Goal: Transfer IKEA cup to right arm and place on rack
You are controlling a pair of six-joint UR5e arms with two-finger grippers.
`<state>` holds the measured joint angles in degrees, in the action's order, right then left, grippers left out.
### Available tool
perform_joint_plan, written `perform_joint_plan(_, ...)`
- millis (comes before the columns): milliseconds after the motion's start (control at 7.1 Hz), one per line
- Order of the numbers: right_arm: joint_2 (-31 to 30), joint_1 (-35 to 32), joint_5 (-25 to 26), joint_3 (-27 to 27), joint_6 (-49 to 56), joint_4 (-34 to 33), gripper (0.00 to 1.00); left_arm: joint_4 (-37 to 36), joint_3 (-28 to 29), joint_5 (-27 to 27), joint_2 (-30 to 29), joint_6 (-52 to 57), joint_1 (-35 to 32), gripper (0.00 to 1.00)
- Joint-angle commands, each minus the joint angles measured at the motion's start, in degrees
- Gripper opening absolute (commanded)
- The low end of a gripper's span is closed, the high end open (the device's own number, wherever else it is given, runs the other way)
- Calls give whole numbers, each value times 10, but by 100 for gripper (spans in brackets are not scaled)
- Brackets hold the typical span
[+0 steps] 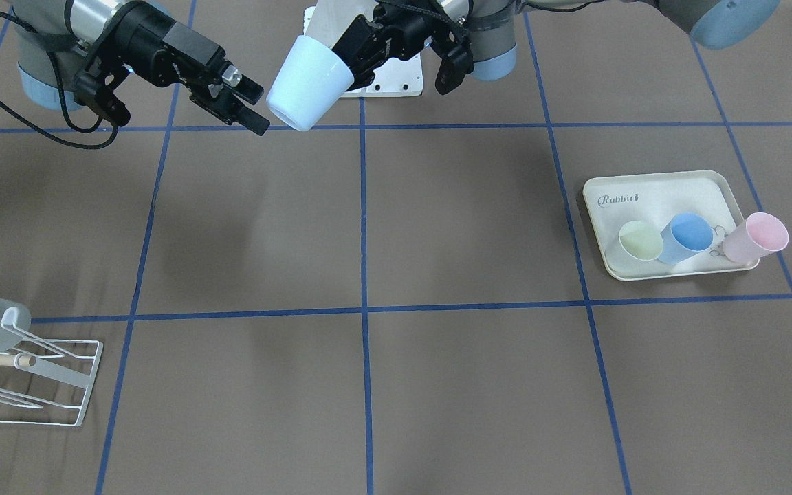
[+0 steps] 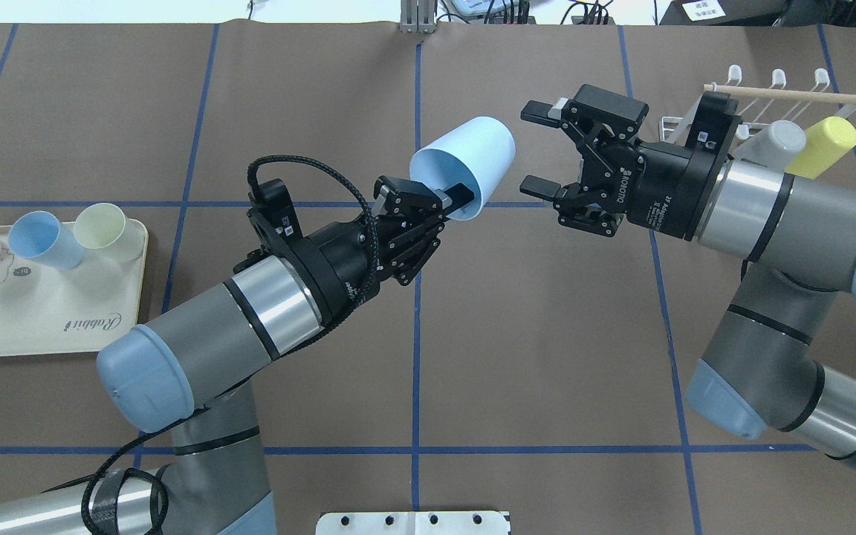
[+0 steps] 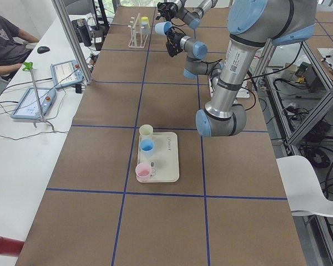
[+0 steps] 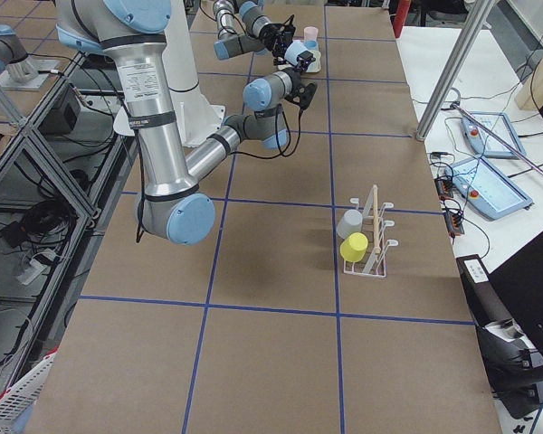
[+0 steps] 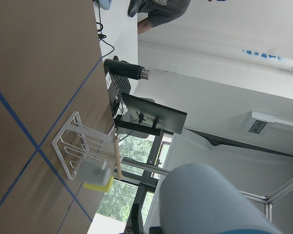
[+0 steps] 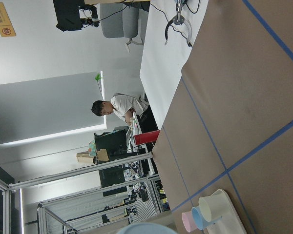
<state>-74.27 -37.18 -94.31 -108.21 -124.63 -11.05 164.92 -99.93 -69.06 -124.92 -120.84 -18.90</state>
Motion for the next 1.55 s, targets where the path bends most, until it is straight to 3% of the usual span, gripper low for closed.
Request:
perform_joint_plan(0, 0, 0, 0, 1, 0, 1, 100, 0, 19, 2, -15, 1, 5, 0)
perform_joint_plan(1409, 0, 3, 0, 1, 1, 1, 100, -1, 46, 15, -49, 2, 19, 0)
